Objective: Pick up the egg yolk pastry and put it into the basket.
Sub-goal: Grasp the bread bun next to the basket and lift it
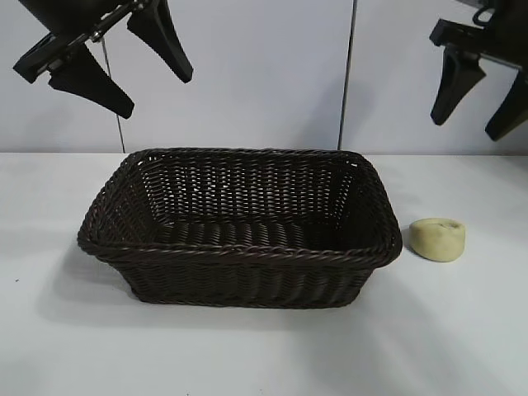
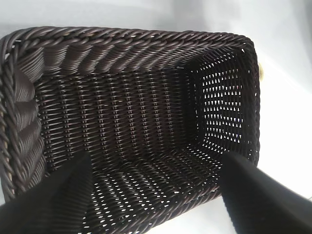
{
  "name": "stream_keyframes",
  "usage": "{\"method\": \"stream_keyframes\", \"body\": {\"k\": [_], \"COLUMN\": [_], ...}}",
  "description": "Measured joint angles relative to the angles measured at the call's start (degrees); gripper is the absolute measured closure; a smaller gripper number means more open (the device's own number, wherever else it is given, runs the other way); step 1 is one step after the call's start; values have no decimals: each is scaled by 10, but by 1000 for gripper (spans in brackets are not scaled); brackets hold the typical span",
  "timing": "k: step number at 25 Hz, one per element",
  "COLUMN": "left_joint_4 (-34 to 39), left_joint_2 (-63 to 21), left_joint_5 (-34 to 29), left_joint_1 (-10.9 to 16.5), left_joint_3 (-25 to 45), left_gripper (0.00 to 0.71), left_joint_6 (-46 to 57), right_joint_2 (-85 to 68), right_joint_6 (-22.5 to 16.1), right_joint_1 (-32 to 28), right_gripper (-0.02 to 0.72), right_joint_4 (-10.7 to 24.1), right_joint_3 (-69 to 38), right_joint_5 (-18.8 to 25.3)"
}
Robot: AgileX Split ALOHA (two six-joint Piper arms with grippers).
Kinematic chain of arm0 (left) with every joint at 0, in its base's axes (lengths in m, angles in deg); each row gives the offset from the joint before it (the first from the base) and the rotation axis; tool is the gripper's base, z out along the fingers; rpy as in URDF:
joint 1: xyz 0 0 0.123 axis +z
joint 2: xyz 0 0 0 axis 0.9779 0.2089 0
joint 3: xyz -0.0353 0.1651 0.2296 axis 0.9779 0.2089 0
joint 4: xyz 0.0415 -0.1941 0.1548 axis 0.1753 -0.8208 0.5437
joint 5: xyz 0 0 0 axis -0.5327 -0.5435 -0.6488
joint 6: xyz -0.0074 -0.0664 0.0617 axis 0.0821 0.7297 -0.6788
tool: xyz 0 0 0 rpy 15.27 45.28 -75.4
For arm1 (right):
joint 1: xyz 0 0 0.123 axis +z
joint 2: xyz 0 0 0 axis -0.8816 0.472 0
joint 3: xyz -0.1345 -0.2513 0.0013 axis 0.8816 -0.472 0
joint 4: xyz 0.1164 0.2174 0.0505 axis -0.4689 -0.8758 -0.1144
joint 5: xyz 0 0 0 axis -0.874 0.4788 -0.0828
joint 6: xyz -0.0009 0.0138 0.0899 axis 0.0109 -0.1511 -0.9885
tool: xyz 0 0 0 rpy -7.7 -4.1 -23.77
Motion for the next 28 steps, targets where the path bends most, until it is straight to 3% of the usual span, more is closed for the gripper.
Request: {"method": "stream_keyframes", "body": {"k": [11, 20, 28], "left_joint_4": [0, 0, 0], "left_joint_2": [0, 0, 0], "left_joint_5": [0, 0, 0], "left_joint_1": [0, 0, 0], "left_joint_3": [0, 0, 0], "left_gripper": [178, 178, 178], "left_joint_6": [0, 0, 0], "right_joint_2": [66, 95, 97], "right_joint_6": [-1, -33, -56], "right_joint_1": [0, 0, 0], "right_gripper": [208, 210, 445], "right_joint_4": [-2, 32, 49], "right_joint_3": [0, 0, 0], "right_joint_5": [-24, -50, -69]}}
